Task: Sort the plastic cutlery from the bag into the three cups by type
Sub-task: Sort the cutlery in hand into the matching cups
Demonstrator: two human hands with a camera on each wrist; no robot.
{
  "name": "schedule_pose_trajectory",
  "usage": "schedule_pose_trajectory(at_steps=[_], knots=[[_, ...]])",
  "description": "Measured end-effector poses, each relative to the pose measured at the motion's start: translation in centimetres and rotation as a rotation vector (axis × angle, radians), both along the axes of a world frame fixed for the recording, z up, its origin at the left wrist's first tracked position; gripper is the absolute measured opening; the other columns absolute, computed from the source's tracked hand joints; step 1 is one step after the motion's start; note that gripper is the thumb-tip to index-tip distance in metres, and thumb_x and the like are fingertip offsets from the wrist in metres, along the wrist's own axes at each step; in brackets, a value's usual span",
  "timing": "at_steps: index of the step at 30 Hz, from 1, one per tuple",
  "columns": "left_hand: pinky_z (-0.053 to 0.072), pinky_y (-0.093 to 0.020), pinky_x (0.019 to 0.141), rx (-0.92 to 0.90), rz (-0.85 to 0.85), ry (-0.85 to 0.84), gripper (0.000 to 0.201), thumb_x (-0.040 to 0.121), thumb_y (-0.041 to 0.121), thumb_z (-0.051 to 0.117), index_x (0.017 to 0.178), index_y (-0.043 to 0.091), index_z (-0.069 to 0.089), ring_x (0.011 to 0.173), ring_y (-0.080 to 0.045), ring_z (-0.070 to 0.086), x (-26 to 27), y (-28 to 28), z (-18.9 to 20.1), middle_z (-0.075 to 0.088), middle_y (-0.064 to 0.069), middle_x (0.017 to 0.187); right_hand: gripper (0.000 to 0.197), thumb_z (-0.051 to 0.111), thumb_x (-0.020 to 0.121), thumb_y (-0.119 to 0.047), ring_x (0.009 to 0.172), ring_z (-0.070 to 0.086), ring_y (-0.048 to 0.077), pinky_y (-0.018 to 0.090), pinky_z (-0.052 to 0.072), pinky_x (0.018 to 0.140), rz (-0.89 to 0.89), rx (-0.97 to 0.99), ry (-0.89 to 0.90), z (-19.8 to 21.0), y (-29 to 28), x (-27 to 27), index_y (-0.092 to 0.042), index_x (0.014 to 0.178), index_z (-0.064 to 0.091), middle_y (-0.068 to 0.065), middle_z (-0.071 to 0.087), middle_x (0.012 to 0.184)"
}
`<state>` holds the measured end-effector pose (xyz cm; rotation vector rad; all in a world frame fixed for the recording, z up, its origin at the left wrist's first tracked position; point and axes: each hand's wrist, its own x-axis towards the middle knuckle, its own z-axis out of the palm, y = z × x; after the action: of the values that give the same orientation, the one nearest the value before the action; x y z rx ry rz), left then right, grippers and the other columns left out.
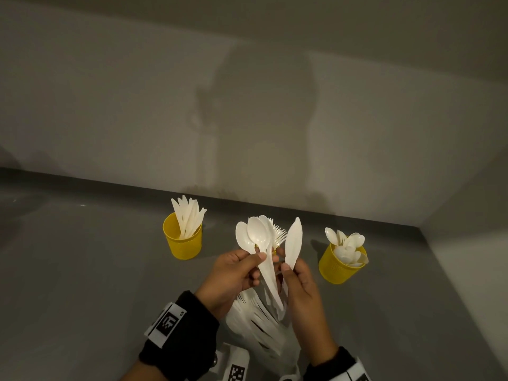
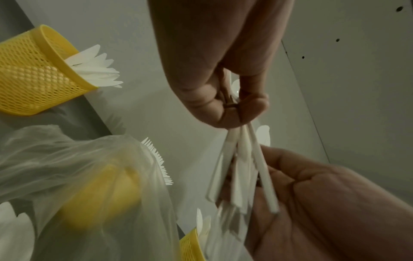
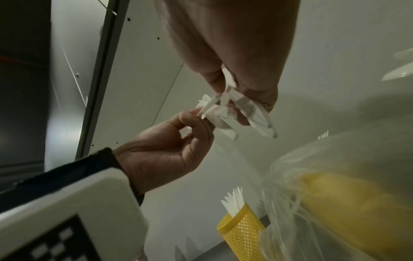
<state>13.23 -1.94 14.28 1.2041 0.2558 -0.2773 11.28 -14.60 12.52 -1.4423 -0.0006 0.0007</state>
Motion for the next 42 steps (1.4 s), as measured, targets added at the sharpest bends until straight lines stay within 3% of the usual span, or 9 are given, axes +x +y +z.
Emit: schedule_pose_trajectory(at_steps=[3, 8, 16, 19, 22, 30, 33, 39, 42], knots=[[0.044, -0.017, 0.045, 0.049, -0.011, -0.001, 0.024, 0.086, 0.014, 0.057, 0.063, 0.01, 0.063, 0.038, -0.007, 0.044, 0.0, -0.2, 0.1, 0.05, 0.002, 0.041, 0.02, 0.048, 0.091, -0.013, 0.087, 0.068, 0.006, 0.017, 0.053, 0.07, 0.049, -0.056, 0.015, 0.1, 0.1, 0.0, -0.02, 0.105, 0.061, -0.005, 0.074, 0.088], [0.042, -0.017, 0.042, 0.052, -0.005, 0.006, 0.027, 0.088, 0.015, 0.054, 0.062, 0.011, 0.061, 0.037, -0.007, 0.043, -0.1, -0.6, 0.1, 0.048, 0.001, 0.039, 0.018, 0.049, 0.091, -0.011, 0.068, 0.067, 0.001, 0.012, 0.05, 0.058, 0.045, -0.107, 0.023, 0.0, -0.2, 0.3, -0.023, 0.094, 0.063, -0.013, 0.074, 0.072], [0.044, -0.022, 0.053, 0.125, 0.066, -0.03, 0.035, 0.085, 0.015, 0.058, 0.051, 0.011, 0.05, 0.042, -0.011, 0.042, 0.1, -2.0, -0.7, 0.044, 0.001, 0.042, 0.021, 0.055, 0.088, -0.007, 0.083, 0.069, 0.006, 0.013, 0.052, 0.067, -0.052, -0.095, -0.033, -0.2, -0.2, -0.3, -0.024, 0.099, 0.061, -0.011, 0.075, 0.083], [0.044, -0.024, 0.057, 0.154, 0.054, -0.045, 0.037, 0.085, 0.015, 0.059, 0.049, 0.013, 0.052, 0.042, -0.009, 0.043, 0.3, -2.1, -1.0, 0.044, 0.002, 0.043, 0.02, 0.056, 0.087, -0.005, 0.072, 0.068, 0.001, 0.011, 0.05, 0.061, -0.034, -0.092, -0.026, -0.2, -0.6, -0.3, -0.023, 0.093, 0.063, -0.016, 0.074, 0.073], [0.046, -0.019, 0.051, 0.177, 0.042, -0.065, 0.032, 0.083, 0.014, 0.061, 0.052, 0.011, 0.057, 0.041, -0.008, 0.046, 0.4, -2.2, -1.4, 0.048, 0.003, 0.042, 0.019, 0.057, 0.087, -0.006, 0.058, 0.064, -0.003, 0.01, 0.047, 0.054, -0.05, -0.101, 0.014, -0.5, -1.0, 0.0, -0.022, 0.081, 0.065, -0.015, 0.071, 0.06], [0.05, -0.013, 0.048, 0.173, 0.065, -0.058, 0.012, 0.078, 0.008, 0.067, 0.067, 0.013, 0.068, 0.042, -0.003, 0.055, 0.7, -3.7, -2.4, 0.058, 0.005, 0.042, 0.016, 0.054, 0.087, -0.003, 0.063, 0.066, -0.003, 0.01, 0.048, 0.056, -0.075, -0.046, 0.08, -1.5, -2.9, 0.1, -0.016, 0.091, 0.064, -0.017, 0.072, 0.063], [0.052, -0.015, 0.051, 0.151, 0.049, -0.054, 0.01, 0.079, 0.009, 0.066, 0.071, 0.011, 0.069, 0.046, -0.004, 0.056, 1.3, -4.7, -2.5, 0.059, 0.006, 0.044, 0.012, 0.055, 0.087, -0.004, 0.047, 0.057, -0.003, 0.011, 0.044, 0.048, -0.166, -0.018, 0.1, -1.7, -4.9, 0.2, -0.011, 0.08, 0.061, -0.009, 0.064, 0.049], [0.053, -0.011, 0.055, 0.114, 0.099, -0.106, 0.009, 0.076, 0.004, 0.068, 0.072, 0.012, 0.068, 0.05, -0.001, 0.058, 5.9, -8.4, -0.9, 0.065, 0.008, 0.053, 0.011, 0.056, 0.087, -0.01, 0.047, 0.056, -0.003, 0.008, 0.044, 0.049, -0.409, -0.023, 0.114, -2.5, -11.4, 0.1, -0.009, 0.077, 0.062, -0.008, 0.066, 0.051], [0.056, -0.021, 0.067, 0.208, 0.086, -0.147, 0.006, 0.075, 0.006, 0.07, 0.075, 0.012, 0.069, 0.059, -0.005, 0.062, 9.2, -11.9, -0.9, 0.068, 0.002, 0.062, 0.016, 0.055, 0.088, -0.009, 0.048, 0.057, -0.001, 0.008, 0.045, 0.049, -0.482, -0.033, 0.109, -2.7, -14.8, 0.0, -0.015, 0.075, 0.061, -0.007, 0.067, 0.052]])
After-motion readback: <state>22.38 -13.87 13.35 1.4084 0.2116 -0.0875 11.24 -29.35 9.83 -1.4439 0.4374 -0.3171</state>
